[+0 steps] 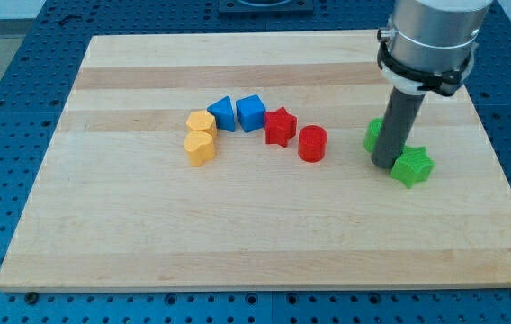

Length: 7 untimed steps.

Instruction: Nudge the red circle to the center

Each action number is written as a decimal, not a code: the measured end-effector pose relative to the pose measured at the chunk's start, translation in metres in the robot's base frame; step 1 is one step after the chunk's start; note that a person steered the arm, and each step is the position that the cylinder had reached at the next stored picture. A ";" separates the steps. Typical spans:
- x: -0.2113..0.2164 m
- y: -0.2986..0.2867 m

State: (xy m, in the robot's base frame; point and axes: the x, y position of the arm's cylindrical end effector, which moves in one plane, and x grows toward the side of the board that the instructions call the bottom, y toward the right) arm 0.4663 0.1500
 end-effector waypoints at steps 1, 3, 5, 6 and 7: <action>-0.011 0.000; -0.034 -0.027; -0.035 -0.050; -0.035 -0.054; -0.034 -0.060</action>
State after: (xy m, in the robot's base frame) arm 0.4326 0.0896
